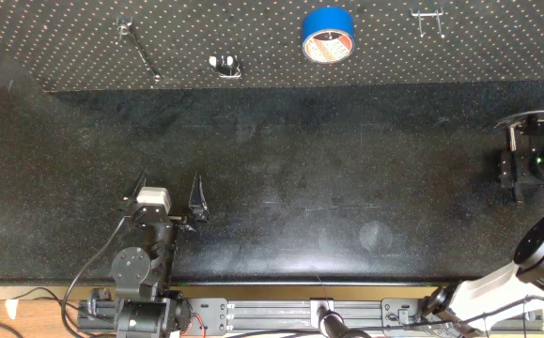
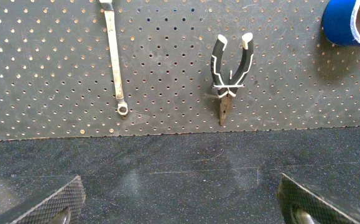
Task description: Place Tools Onto Pegboard
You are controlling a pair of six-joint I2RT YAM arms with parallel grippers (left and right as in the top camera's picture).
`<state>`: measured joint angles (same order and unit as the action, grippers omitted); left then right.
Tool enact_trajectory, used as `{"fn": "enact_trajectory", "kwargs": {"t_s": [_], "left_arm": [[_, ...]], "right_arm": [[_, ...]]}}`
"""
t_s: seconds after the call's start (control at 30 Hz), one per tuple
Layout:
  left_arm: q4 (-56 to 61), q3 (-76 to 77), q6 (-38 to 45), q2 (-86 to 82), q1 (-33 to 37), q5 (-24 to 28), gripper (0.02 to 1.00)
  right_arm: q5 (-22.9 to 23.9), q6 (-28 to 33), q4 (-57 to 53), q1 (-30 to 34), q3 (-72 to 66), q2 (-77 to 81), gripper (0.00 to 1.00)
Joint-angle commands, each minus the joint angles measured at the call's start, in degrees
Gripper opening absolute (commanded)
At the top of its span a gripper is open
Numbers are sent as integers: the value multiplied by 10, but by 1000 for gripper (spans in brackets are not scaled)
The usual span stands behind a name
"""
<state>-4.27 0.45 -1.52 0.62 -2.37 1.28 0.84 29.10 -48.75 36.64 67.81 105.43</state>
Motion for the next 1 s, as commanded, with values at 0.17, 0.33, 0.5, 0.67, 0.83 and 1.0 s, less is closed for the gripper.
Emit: {"fn": "enact_trajectory", "kwargs": {"t_s": [0.17,0.33,0.5,0.67,0.83,1.0], "left_arm": [[-4,-1,5,-4,-2,-4,993],[-4,-1,5,-4,-2,-4,993],[-5,-1,5,-4,-2,-4,996],[-4,-1,5,-4,-2,-4,993],[-5,-1,5,-4,-2,-4,993],[-4,-1,5,-4,-2,-4,993]], "right_arm": [[-42,23,7,-1,-1,37,941],[-42,23,7,-1,-1,39,77],[-124,-14,22,-1,-1,-19,75],[-172,-162,17,-2,-1,-243,75],[-179,-265,82,-178,-1,-393,73],[-156,-274,102,-281,-1,-352,73]]}}
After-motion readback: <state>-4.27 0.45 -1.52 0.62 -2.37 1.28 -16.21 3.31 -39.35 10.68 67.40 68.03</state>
